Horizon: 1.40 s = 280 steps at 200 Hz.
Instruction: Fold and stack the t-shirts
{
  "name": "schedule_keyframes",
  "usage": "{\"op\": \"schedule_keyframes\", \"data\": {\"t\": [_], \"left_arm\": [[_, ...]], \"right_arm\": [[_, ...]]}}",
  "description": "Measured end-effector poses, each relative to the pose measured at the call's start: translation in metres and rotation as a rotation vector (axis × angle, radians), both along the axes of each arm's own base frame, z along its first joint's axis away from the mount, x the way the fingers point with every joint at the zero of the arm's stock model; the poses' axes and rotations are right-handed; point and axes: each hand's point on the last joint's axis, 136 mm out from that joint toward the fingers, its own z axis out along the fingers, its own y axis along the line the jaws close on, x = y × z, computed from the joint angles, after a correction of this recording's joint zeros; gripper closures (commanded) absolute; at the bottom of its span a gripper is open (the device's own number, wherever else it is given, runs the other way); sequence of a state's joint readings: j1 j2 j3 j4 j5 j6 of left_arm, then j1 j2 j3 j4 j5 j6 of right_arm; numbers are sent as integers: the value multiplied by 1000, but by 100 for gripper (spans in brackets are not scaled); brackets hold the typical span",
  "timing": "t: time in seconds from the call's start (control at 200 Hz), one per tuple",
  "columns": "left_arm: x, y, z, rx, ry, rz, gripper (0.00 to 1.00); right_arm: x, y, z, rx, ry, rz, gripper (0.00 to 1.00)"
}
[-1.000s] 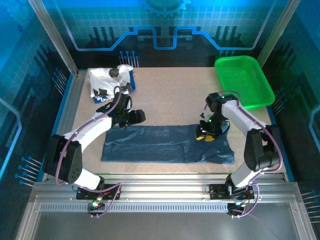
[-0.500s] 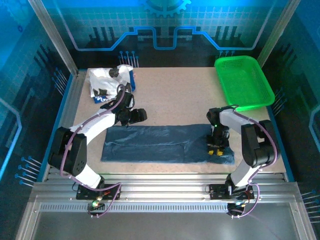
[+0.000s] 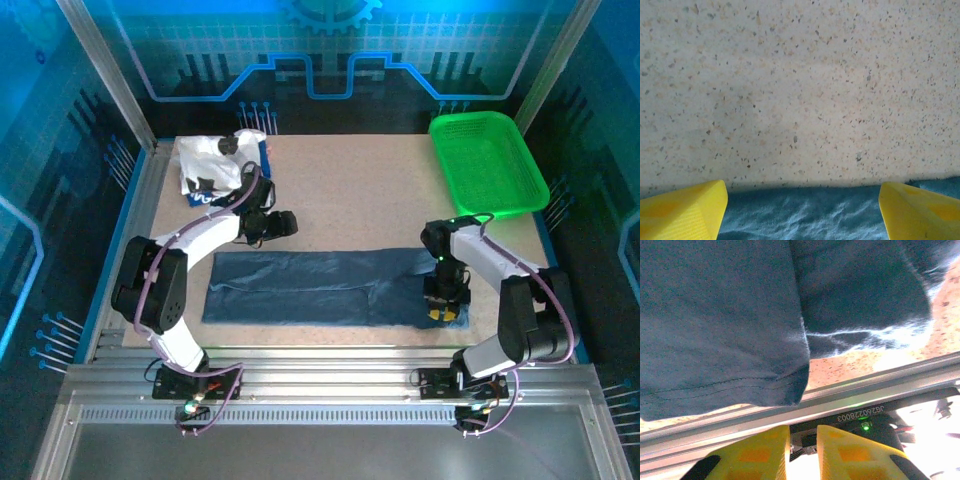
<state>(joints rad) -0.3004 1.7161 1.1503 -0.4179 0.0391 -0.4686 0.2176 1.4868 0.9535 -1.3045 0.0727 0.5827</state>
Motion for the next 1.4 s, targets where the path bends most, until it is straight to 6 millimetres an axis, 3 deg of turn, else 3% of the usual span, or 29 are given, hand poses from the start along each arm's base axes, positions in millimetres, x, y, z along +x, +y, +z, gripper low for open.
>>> {"op": "schedule_keyframes", "data": {"t": [0.19,0.31,0.475,0.575,0.795,0.93,1.091,1.201,1.401], "left_arm": [[11,13,-6,27,26,45,21],[10,34,-20,46,85,114,31],[2,69,-42,71,186,228,45],[-4,93,-49,89,232,297,50],[-22,132,-67,158,325,389,54],[-23,136,-68,157,329,402,55],[-26,139,-67,149,325,412,55],[-30,142,-67,141,329,431,55],[-46,141,-66,113,329,444,51]], "right_arm": [[75,4,26,6,-224,-16,74],[114,3,-1,13,-233,-62,76],[134,-6,-57,1,-153,-163,75],[151,-4,-55,1,-149,-189,74],[226,9,-54,11,-235,-199,73],[272,17,-54,22,-280,-190,71],[342,35,-51,78,-386,-184,67],[394,54,-48,173,-510,-202,65],[455,95,-43,436,-673,-350,61]]}}
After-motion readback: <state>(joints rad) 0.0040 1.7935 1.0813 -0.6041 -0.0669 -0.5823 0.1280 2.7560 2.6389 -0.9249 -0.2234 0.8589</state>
